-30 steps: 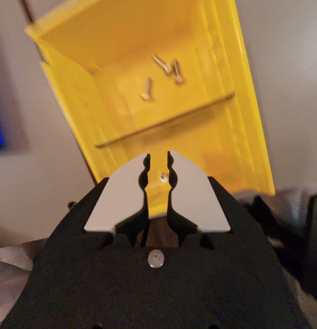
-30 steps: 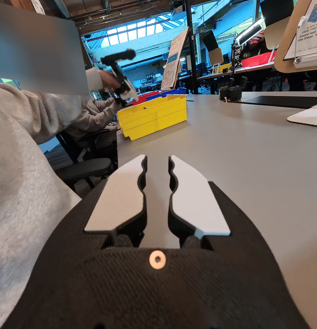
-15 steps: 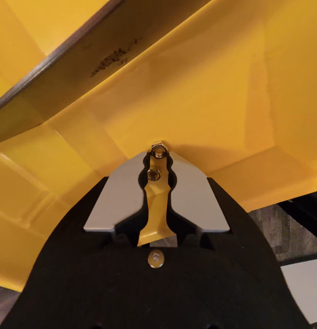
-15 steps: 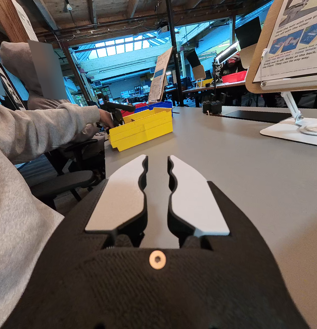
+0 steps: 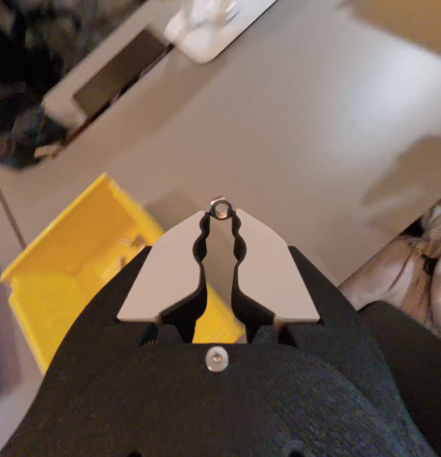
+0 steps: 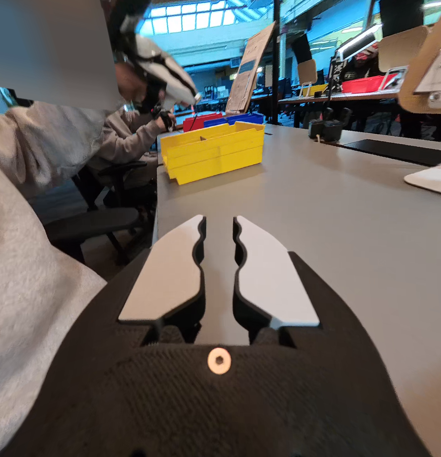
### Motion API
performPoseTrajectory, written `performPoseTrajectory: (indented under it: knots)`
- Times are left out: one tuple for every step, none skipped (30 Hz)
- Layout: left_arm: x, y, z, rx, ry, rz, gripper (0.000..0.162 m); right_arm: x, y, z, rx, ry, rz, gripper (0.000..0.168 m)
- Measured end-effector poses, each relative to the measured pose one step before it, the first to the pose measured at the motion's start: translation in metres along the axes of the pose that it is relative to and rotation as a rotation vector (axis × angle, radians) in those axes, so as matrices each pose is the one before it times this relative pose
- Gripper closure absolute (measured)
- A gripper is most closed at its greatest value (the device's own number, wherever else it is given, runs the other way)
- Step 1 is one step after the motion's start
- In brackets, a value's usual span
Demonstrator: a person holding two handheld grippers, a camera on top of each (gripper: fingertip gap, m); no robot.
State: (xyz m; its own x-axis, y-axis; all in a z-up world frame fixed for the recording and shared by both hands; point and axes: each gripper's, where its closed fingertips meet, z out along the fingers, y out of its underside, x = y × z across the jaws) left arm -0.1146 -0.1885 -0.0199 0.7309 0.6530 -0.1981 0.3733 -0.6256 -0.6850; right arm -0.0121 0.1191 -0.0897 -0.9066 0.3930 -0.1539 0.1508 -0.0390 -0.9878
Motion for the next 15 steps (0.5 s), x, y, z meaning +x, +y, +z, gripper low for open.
performPoseTrajectory:
  knots:
    - [0.02625, -0.01804, 0.01047, 0.0444, 0.0308, 0.0557, 0.143, -0.00497, 0.00145, 0.0023, -0.0191, -0.0072, -0.0341, 0.148]
    - [0.02648, -0.01657, 0.01458, 0.0489, 0.0374, 0.0465, 0.143, -0.00479, 0.0002, 0.00126, -0.0111, -0.006, -0.0346, 0.148]
    - [0.02693, -0.01538, 0.01822, 0.0617, 0.0476, 0.0313, 0.143, -0.00351, -0.00213, -0.00014, 0.0079, -0.0031, -0.0166, 0.15]
    - [0.02475, -0.01357, 0.02146, 0.0834, 0.0326, 0.0165, 0.143, -0.00184, -0.00428, -0.00146, 0.0294, -0.0048, 0.0125, 0.152]
    - [0.01925, -0.00627, 0.02401, 0.0654, -0.004, -0.0001, 0.143, -0.0007, -0.00492, -0.00221, 0.0382, -0.0125, 0.0384, 0.152]
    - [0.0177, -0.00011, 0.02422, 0.0445, -0.0157, -0.0098, 0.144, 0.00103, -0.00308, -0.00245, 0.0276, -0.0114, 0.0516, 0.152]
    - [0.01756, 0.00301, 0.02244, 0.0327, -0.0153, -0.0022, 0.144, 0.00329, -0.00054, -0.00286, 0.0082, 0.0016, 0.0487, 0.151]
    - [0.01593, 0.00411, 0.01963, 0.0194, -0.0205, 0.0164, 0.144, 0.00424, 0.00122, -0.00303, -0.0041, 0.0094, 0.0254, 0.151]
    - [0.0176, 0.00253, 0.01594, 0.0124, 0.0035, 0.0173, 0.144, 0.0047, 0.00233, -0.00325, -0.0098, 0.0163, 0.0003, 0.151]
    - [0.01939, 0.00143, 0.01258, -0.003, 0.0342, 0.0173, 0.144, 0.00501, 0.00299, -0.00299, -0.0161, 0.0211, -0.0135, 0.152]
    - [0.01664, -0.00044, 0.00954, -0.0083, 0.0333, 0.0244, 0.144, 0.00485, 0.00332, -0.0027, -0.0215, 0.0212, -0.0159, 0.153]
    - [0.01152, -0.0027, 0.00675, 0.0045, 0.0129, 0.0275, 0.144, 0.00482, 0.00357, -0.00209, -0.0233, 0.0194, -0.0108, 0.153]
    - [0.00777, -0.00352, 0.00486, 0.0105, -0.0017, 0.0317, 0.144, 0.00505, 0.00379, -0.00154, -0.0214, 0.02, -0.0015, 0.153]
    - [0.00567, -0.00276, 0.00371, 0.0069, -0.0094, 0.0348, 0.144, 0.00462, 0.004, -0.00082, -0.0176, 0.0152, 0.01, 0.152]
    - [0.0046, -0.00236, 0.00266, 0.0067, -0.0101, 0.0362, 0.144, 0.00318, 0.00392, 0.00004, -0.0144, 0.004, 0.022, 0.151]
